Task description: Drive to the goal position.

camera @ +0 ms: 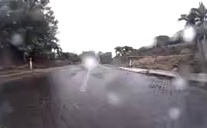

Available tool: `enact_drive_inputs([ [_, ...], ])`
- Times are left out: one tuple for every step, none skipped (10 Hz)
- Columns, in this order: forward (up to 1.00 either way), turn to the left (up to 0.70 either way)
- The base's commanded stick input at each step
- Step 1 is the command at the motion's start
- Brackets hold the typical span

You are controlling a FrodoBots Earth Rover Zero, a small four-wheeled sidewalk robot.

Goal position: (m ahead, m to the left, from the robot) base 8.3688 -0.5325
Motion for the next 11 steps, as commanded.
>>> enact_drive_inputs([
  [1.0, 0.0],
  [1.0, 0.0],
  [1.0, 0.0],
  [1.0, 0.0],
  [1.0, 0.0],
  [1.0, 0.0],
  [1.0, 0.0],
  [1.0, 0.0],
  [1.0, 0.0],
  [1.0, 0.0],
  [1.0, 0.03],
])
